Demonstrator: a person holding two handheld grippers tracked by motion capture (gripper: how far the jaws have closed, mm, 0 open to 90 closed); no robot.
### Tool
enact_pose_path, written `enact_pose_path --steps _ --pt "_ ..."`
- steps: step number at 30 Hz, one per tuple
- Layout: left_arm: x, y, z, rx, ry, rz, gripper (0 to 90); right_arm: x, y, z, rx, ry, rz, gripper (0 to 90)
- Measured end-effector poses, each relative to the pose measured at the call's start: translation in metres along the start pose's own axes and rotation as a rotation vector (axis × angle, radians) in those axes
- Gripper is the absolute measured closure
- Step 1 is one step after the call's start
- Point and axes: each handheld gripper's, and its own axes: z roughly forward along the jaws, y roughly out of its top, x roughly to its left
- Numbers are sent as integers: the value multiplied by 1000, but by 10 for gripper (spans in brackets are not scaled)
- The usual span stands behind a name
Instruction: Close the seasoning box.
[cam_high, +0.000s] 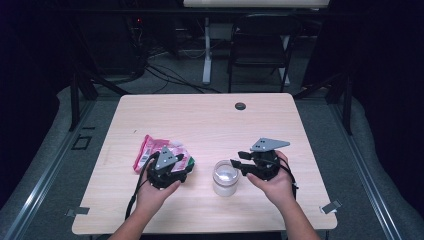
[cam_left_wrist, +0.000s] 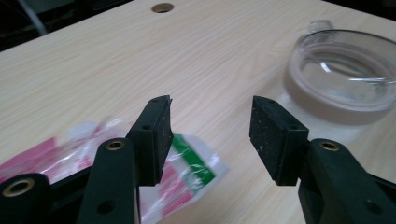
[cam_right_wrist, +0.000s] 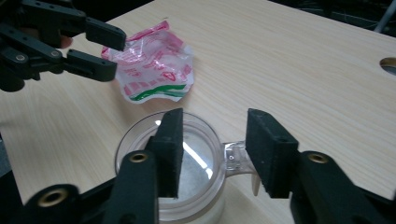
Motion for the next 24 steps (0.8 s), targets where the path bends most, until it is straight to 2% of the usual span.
enact_pose_path --steps 1,2,4,11,14,15,16,18,19,21,22,24 --pt "0 0 0 0 0 0 473 0 0 0 0 0 0 535" --pt "8 -2 -5 11 15 -8 470 -2 1 -1 4 -8 4 491" --pt "13 -4 -7 15 22 -14 462 -4 2 -2 9 -18 4 464" --pt "41 -17 -25 16 81 -62 446 -11 5 -8 2 -43 24 433" --pt "56 -26 -35 18 108 -96 443 -20 3 -13 -12 -91 33 422" --pt "56 -26 -35 18 108 -96 442 -20 3 -13 -12 -91 33 422" --pt "60 -29 -37 16 115 -103 440 -25 -3 -16 -26 -93 59 419" --pt "68 -37 -41 19 140 -120 434 -28 -11 -22 -24 -102 73 417" --pt "68 -37 -41 19 140 -120 429 -28 -11 -22 -24 -102 73 417" --pt "72 -43 -43 25 143 -130 427 -31 -25 -30 -26 -132 91 417" --pt "73 -46 -44 31 148 -130 427 -31 -25 -30 -26 -132 91 417" --pt "77 -55 -46 56 156 -130 425 -34 -40 -39 1 -177 93 402"
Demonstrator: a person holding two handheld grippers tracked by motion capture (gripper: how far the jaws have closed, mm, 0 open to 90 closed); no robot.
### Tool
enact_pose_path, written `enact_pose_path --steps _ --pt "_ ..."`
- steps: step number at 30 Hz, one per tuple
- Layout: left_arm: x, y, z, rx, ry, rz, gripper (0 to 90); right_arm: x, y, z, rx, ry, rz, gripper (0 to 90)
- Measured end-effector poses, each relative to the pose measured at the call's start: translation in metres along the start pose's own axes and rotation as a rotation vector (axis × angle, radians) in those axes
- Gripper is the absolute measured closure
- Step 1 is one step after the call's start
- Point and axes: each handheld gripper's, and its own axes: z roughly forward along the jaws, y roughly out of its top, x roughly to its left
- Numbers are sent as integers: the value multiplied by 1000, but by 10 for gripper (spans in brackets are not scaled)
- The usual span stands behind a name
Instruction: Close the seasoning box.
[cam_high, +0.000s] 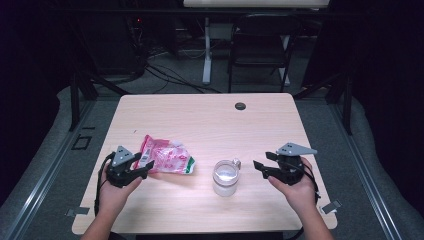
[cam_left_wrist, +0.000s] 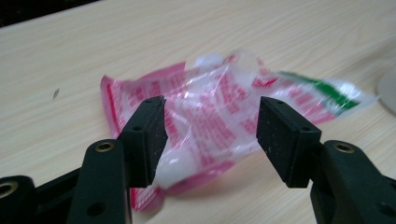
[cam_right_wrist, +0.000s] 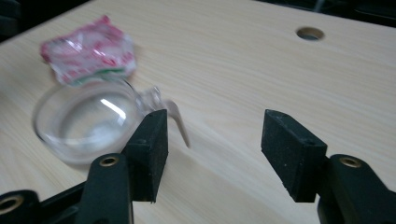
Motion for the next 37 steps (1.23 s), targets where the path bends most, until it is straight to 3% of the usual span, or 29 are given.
enact_pose_path --steps 6,8,11,12,14,17,24,37 --pt "11 -13 0 8 21 -41 424 -12 -32 -7 63 -60 16 405" --pt "12 -15 1 11 26 -49 424 -15 -37 -7 69 -51 27 407" --pt "12 -19 6 23 49 -41 424 -20 -50 -8 58 -69 44 410" --pt "12 -21 9 41 51 -42 424 -22 -57 -6 29 -68 54 410" --pt "11 -23 12 42 43 -48 422 -24 -61 -4 19 -86 37 409" --pt "10 -24 14 47 44 -41 419 -27 -66 -2 21 -96 39 409" --pt "7 -28 20 80 32 -16 418 -36 -74 2 15 -47 104 411" --pt "8 -29 21 72 27 -17 401 -32 -75 9 41 -61 92 397"
